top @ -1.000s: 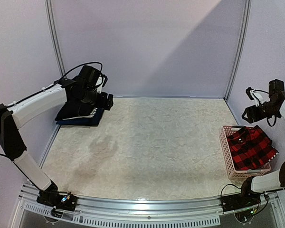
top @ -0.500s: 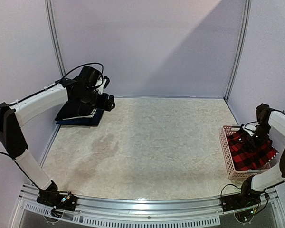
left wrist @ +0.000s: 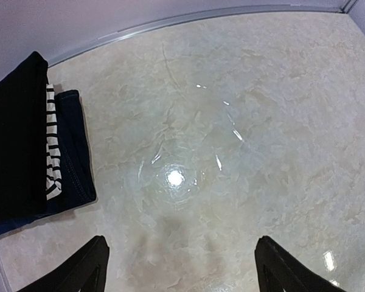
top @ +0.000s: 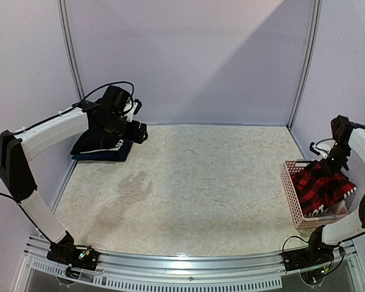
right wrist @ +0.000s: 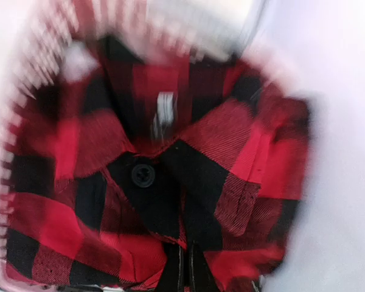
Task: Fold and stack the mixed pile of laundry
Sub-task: Pick up the crumpled shirt from the bin, then place the crumpled shirt at the corner of the board.
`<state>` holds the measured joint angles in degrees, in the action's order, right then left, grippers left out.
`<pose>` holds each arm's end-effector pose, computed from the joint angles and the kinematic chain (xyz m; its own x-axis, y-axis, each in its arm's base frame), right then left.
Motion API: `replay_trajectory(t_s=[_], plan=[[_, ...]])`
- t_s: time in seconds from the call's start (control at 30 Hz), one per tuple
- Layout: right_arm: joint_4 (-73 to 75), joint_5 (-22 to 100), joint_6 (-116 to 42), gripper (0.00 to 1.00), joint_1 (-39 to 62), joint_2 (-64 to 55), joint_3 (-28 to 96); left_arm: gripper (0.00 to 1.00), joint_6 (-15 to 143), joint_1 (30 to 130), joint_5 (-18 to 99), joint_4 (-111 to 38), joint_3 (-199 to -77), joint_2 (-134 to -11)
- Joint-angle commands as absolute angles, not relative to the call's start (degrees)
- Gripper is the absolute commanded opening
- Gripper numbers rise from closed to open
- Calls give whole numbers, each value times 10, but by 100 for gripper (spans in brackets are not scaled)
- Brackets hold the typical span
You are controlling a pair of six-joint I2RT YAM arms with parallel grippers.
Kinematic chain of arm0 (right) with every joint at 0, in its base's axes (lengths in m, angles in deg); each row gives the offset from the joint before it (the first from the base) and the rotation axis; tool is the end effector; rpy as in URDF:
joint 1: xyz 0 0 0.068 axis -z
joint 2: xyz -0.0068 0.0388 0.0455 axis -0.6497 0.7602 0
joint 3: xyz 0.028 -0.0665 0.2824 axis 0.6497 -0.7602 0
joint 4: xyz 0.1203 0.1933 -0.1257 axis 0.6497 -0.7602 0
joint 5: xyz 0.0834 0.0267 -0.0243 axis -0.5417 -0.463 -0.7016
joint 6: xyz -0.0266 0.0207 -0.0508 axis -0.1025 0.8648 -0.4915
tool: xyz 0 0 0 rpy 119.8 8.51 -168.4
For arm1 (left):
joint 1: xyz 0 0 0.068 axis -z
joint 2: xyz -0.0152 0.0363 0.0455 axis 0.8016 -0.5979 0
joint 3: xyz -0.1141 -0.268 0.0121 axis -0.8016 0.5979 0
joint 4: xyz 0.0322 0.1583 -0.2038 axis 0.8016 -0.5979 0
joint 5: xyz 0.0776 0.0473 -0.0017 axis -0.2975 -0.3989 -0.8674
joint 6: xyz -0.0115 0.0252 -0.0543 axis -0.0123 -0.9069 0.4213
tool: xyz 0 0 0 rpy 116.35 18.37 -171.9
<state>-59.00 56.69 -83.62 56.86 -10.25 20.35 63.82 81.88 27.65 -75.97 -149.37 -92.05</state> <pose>0.2205 -0.0731 0.2756 -0.9163 -0.3867 -0.1043 -0.3395 0.8880 -0.3100 0.3282 -0.1748 0.3195 -0.7285 0.1778 -0.6616 0.2962 0.9525 -0.0702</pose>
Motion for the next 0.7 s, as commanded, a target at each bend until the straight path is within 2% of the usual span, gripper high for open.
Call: replay_trajectory(t_s=[0.0,0.1,0.4,0.53,0.67], plan=[[-636,473,-829,0,509,-164,336,84,615,816,292,-757,-1507,-931],[-644,415,-813,0,445,-155,426,84,604,816,303,-746,-1506,-930],[-646,372,-761,0,223,-14,745,82,603,827,302,-776,-1548,-901],[-642,282,-738,0,185,68,912,82,628,829,299,-795,-1544,-865],[-593,203,-709,0,183,100,944,81,640,831,281,-802,-1524,-808]])
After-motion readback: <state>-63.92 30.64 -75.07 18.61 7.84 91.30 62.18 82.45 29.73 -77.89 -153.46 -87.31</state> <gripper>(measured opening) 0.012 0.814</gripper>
